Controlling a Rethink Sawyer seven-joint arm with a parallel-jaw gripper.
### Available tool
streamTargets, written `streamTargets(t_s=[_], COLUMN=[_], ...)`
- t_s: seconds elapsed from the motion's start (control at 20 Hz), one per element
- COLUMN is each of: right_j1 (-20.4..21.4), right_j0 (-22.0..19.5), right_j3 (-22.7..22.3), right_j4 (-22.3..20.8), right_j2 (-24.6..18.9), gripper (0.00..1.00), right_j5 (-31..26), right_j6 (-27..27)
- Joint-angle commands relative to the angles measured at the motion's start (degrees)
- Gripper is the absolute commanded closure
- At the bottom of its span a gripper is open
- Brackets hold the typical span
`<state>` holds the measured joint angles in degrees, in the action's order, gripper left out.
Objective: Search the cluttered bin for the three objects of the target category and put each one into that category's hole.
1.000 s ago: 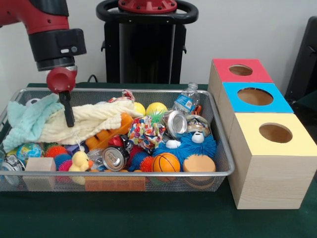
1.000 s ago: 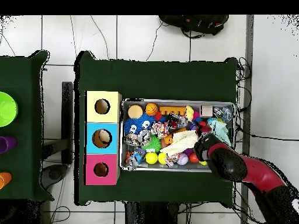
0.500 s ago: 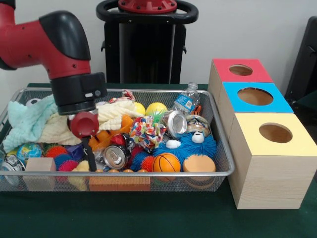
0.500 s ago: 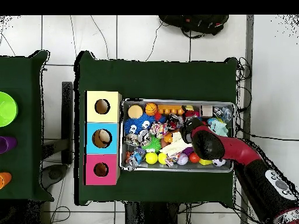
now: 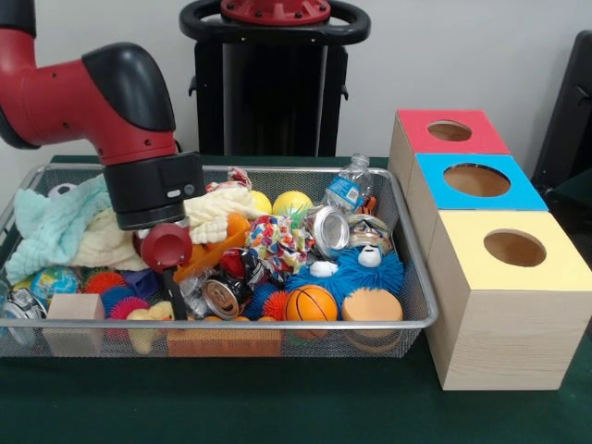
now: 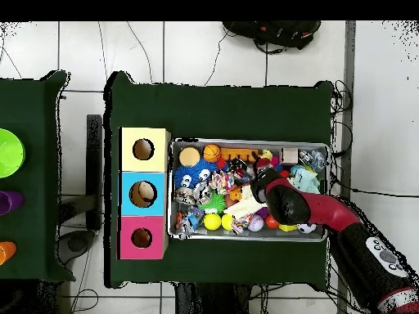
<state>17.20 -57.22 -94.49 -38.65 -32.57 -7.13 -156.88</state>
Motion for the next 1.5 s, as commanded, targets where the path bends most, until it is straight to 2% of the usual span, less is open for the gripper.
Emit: streamTargets(t_s=[0.05,0.65,1.1,1.5], right_j1=[-1.29,0.35,0.94,1.61], right_j0=[-0.63,-3.48,-10.54,-9.42], right_j3=[5.26,3.25,-0.14,0.35], right_j4=[-4.26,-2.95,-5.06,-5.37], right_j2=[1.32,-1.72,-5.23,-5.15], gripper=[0.0,0.0,0.0,0.0], right_j5=[0.01,-1.88,-5.22,-5.19], right_j6=[6.77,8.06,14.4,12.24])
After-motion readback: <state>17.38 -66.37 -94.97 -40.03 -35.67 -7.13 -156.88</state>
